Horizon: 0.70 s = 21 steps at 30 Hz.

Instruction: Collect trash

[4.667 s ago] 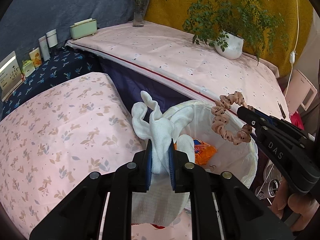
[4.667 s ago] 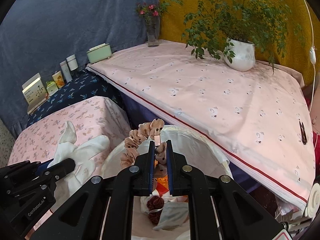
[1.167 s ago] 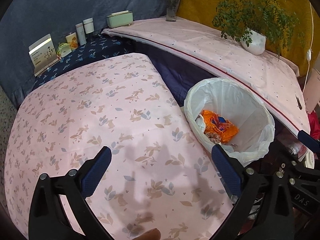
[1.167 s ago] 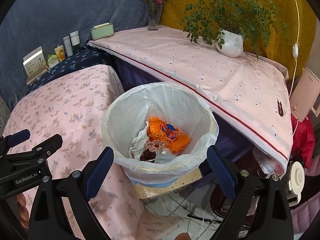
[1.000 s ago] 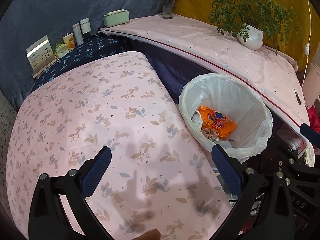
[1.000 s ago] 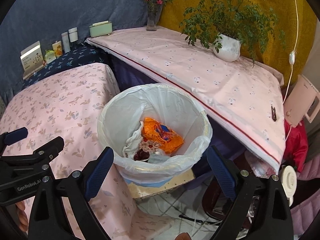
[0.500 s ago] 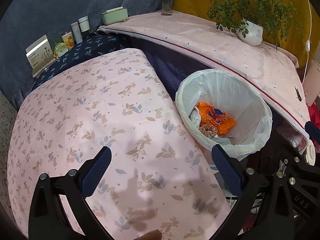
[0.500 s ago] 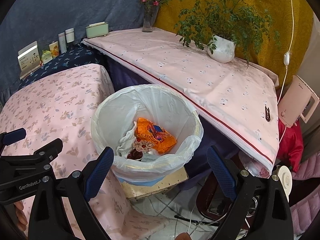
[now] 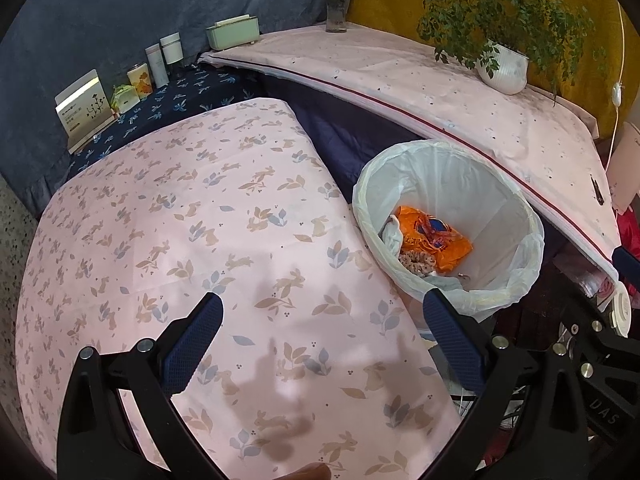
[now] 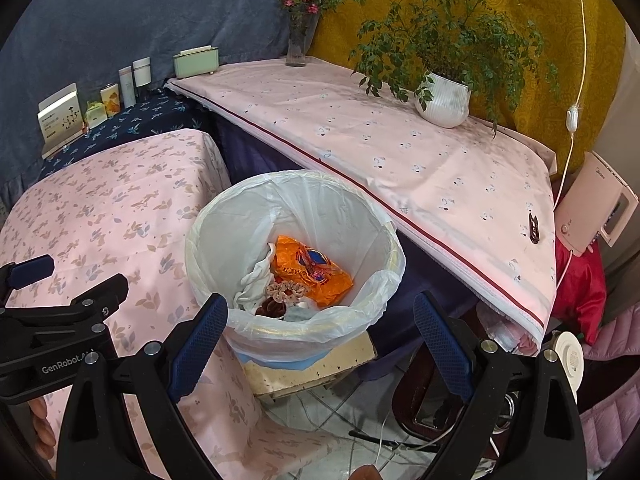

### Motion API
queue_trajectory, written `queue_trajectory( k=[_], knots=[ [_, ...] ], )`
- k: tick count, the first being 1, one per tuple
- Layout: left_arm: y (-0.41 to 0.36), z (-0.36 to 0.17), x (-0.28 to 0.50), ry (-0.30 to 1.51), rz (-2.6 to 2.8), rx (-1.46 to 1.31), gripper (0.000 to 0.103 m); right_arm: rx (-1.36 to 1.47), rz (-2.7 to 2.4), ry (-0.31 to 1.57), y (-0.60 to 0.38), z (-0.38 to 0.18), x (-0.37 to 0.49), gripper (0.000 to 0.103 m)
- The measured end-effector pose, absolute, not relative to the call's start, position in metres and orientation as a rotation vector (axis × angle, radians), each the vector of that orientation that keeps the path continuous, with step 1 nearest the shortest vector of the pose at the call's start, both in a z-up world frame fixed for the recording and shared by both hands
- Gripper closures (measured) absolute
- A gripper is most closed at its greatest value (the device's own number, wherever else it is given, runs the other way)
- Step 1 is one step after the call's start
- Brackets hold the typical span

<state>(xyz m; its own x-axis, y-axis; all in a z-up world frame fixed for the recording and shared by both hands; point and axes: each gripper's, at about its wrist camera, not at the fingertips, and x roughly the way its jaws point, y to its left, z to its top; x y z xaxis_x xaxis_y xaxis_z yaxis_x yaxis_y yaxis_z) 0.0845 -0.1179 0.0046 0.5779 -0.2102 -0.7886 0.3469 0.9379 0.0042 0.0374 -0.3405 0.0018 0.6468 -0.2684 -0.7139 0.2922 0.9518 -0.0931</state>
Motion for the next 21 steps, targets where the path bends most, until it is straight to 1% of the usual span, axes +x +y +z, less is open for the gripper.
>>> queue_trajectory(
  k=[7,21],
  knots=[
    [-0.1189,0.0074,0.0819,0.878,-0.314,0.181,0.007,0.03,-0.318,0.81,-0.3393,0.0019,0.0376,0.013],
    [-0.1158,0.0072,0.0821,0.892,-0.311,0.15,0.007,0.021,-0.308,0.812,-0.3348,0.0008,0.0381,0.013]
  ],
)
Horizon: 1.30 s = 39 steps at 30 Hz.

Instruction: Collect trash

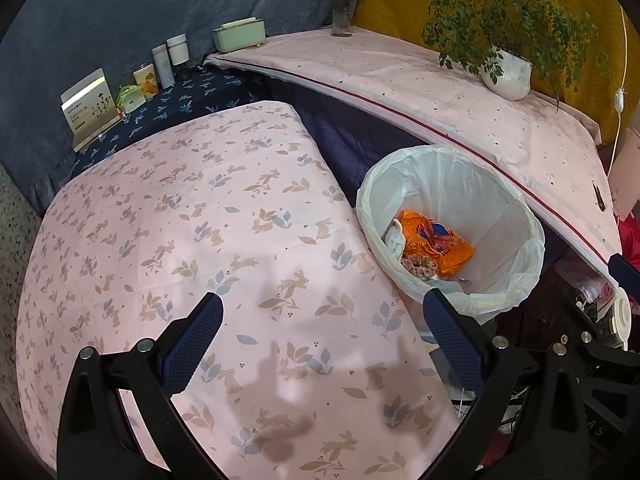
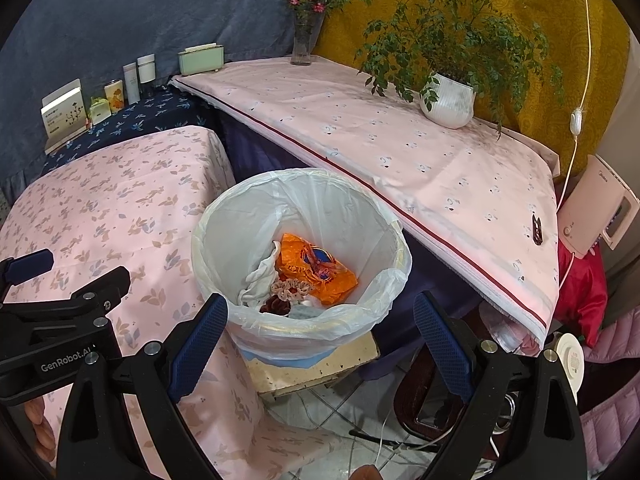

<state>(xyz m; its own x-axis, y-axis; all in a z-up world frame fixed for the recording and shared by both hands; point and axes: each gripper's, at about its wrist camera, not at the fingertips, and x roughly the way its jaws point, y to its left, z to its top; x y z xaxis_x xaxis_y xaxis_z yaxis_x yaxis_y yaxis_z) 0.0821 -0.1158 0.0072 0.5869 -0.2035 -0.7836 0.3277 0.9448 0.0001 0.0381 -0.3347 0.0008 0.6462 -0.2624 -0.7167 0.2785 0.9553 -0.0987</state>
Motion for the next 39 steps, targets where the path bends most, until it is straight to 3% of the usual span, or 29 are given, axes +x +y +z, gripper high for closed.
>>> queue_trajectory(
  k=[39],
  knots=[
    [-0.1189,0.0091,0.0813,0.89,-0.298,0.175,0.007,0.02,-0.316,0.809,-0.3391,0.0031,0.0356,0.013]
  ],
)
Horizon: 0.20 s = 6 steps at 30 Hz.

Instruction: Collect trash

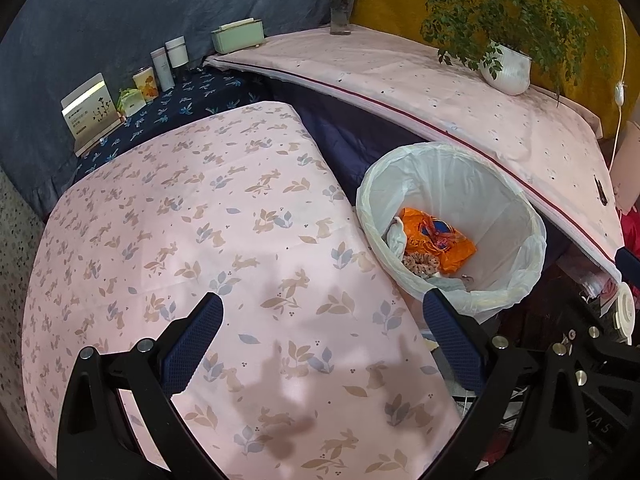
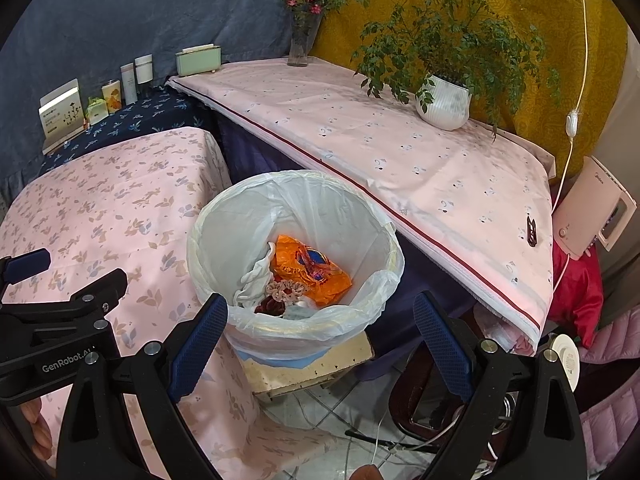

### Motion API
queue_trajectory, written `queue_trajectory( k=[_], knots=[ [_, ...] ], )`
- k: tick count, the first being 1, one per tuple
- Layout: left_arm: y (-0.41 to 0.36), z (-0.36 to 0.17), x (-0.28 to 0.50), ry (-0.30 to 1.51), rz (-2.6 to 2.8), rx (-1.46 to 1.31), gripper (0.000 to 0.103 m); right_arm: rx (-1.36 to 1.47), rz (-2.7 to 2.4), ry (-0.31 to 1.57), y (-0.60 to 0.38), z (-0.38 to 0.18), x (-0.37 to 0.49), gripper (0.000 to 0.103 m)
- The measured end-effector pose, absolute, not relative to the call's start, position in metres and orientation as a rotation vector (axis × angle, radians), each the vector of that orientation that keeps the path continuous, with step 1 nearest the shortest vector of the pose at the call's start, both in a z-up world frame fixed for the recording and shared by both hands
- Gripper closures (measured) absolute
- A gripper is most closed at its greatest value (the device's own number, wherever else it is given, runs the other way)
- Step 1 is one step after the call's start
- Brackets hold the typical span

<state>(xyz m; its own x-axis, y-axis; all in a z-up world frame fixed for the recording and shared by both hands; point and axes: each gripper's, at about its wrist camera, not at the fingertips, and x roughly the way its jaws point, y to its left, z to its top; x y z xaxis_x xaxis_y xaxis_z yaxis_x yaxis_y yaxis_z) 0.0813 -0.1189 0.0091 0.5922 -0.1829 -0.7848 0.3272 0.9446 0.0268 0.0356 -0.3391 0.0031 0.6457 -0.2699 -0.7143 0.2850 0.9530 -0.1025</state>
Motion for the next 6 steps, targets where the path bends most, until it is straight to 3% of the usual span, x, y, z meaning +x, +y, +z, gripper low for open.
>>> queue_trajectory(
  k=[6],
  knots=[
    [-0.1183,0.0091,0.0812,0.888,-0.305,0.173,0.007,0.023,-0.319,0.809,-0.3412,0.0043,0.0337,0.013]
  ],
)
